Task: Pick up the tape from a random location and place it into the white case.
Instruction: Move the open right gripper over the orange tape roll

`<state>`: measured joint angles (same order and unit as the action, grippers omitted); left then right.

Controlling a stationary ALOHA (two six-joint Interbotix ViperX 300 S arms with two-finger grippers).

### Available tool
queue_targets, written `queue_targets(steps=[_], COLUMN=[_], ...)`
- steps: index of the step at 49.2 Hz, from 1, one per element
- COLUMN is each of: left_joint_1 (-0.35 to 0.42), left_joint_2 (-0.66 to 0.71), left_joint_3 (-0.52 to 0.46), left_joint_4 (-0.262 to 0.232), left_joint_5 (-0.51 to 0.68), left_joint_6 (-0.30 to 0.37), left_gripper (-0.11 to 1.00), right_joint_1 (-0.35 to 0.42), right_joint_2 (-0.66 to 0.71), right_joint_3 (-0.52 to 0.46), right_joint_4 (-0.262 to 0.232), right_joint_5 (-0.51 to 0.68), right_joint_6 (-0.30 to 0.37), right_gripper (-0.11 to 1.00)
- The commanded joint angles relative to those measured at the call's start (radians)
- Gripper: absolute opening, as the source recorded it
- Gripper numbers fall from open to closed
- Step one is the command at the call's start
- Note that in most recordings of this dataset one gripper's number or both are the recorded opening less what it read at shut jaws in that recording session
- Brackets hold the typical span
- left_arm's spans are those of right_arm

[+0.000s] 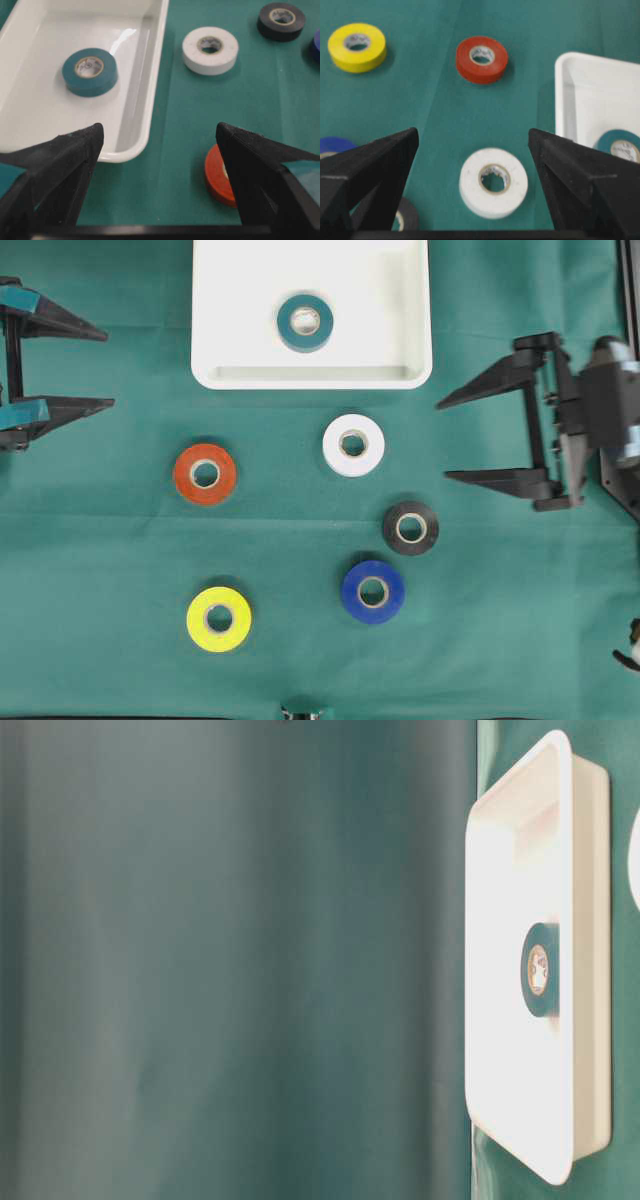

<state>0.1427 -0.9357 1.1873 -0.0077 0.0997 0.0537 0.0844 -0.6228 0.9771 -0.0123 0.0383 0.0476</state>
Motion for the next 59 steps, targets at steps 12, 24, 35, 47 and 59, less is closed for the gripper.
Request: queue_targets(steps=[12,24,35,47,59], left_joint_1=[0.003,0.003,0.003,0.003,0.003], left_joint_2=[0.009,0.009,0.012,0.012,0.012], left_joint_3=[-0.012,-0.012,-0.012,-0.012,-0.011], left_joint_4=[-0.002,-0.002,-0.002,-0.002,-0.002], left_joint_5=[-0.009,-0.009,-0.005,-0.002,0.005], left_joint_6=[-0.002,-0.002,-0.002,0.0,0.0], left_gripper=[0.97,0.97,0.97,0.97,0.97], right_joint_1=[0.005,0.009,0.009,0.009,0.009], right_joint_2=[0.241,0.42,0.577,0.692,0.749], right_joint_3=[-0.224,-0.403,-0.6,-0.762,-0.842], right_joint_4=[-0.002,-0.002,-0.003,-0.003,-0.003], right_joint_5=[-0.029,-0.034,-0.009,0.025,0.043], right_joint_6=[0.0,-0.003,-0.009,-0.009,-0.008], right_gripper=[0.91,0.91,0.91,0.91,0.91])
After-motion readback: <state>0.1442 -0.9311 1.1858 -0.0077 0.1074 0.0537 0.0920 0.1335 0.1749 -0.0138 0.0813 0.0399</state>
